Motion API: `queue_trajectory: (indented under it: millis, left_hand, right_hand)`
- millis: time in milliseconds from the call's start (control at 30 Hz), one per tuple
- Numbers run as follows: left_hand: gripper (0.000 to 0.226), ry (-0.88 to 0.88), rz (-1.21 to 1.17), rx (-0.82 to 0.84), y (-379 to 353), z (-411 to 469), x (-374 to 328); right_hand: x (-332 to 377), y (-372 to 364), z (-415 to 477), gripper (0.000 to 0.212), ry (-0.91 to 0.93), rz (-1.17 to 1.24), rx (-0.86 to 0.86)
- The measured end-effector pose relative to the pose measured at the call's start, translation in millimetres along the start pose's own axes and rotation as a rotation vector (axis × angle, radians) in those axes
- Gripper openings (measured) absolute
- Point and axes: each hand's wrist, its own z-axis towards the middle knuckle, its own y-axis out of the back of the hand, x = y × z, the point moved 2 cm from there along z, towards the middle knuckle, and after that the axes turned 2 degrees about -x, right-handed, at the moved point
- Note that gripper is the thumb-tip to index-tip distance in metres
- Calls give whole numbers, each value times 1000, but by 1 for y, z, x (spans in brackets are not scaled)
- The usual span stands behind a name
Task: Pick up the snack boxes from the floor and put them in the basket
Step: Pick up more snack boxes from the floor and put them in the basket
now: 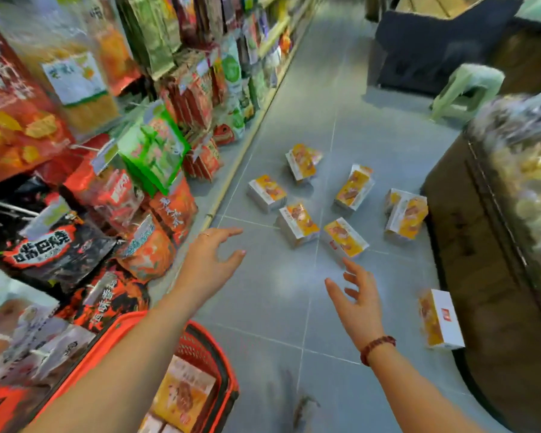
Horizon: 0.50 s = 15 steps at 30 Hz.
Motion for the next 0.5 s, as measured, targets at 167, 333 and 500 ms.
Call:
queue_trajectory:
  millis: [167,333,500]
  left_hand:
    - [38,-28,-14,21,-64,53,-55]
    - [40,-19,-56,81,-119,92,-83]
    - [40,-13,-28,128,-150,149,-79]
  right_hand:
    - [-11,55,64,49,18,36,-47]
    - [-22,80,127,46,-5,53,-30]
    - [-32,67,190,46,-31,57,-37]
